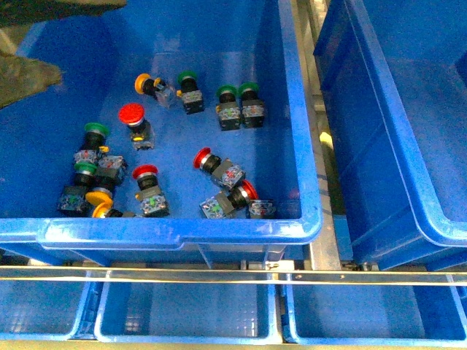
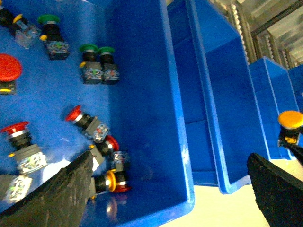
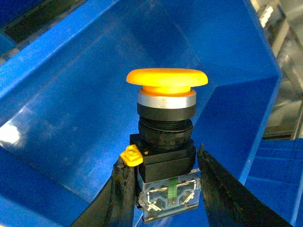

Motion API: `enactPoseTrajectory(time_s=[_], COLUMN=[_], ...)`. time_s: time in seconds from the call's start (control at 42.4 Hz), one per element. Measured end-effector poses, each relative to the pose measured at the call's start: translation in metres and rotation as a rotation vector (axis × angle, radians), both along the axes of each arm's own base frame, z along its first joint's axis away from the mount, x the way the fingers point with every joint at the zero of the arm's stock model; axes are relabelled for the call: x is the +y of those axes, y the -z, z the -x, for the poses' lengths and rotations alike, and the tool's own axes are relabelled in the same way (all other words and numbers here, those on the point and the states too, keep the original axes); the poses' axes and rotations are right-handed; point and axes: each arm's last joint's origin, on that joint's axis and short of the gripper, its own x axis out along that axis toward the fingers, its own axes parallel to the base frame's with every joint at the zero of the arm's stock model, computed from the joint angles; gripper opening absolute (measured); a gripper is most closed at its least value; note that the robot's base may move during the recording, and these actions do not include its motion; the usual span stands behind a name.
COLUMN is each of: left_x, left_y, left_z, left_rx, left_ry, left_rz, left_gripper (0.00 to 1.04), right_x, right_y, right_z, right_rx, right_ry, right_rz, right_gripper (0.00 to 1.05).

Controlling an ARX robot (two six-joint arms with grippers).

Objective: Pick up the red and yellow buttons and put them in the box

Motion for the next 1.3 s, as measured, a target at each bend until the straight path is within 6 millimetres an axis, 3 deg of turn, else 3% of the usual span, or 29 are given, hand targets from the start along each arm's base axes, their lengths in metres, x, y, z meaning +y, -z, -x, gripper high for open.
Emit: enactPoseTrajectory(time_s=[0.189, 0.306, 0.377, 0.542, 0.754, 1.296], left_x=[0.016, 0.026, 0.034, 0.044, 0.057, 0.078], left_y=[0.005, 0.017, 0.018, 0.030, 0.035, 0.032], left_z=[0.024, 0.045, 0.058, 0.083, 0.096, 0.116], left_rx=[-0.010, -0.401, -0.472, -0.498, -0.529, -0.545], left_ry=[-0.062, -0.455, -0.570, -0.564, -0.573, -0.580], left_rz=[-0.066, -0.339, -0.426, -0.513, -0.520, -0.525], left_gripper=[0.96, 0.74, 0.63, 0.36, 0.02, 0.02], right_x=[-0.003, -0.005, -0.006, -0.008, -0.011, -0.036], right_y=[0.003, 0.004, 0.005, 0.007, 0.010, 0.009], right_z=[0.001, 0.000, -0.002, -0.007, -0.010, 0.011], right_rx=[-0.072, -0.136, -0.169, -0.240, -0.287, -0.336], right_ry=[0.052, 0.083, 0.103, 0.139, 0.157, 0.149], right_rz=[-0.030, -0.063, -0.073, -0.117, -0.177, -0.273], right_gripper=[0.31, 0.31, 0.31, 0.31, 0.31, 0.31])
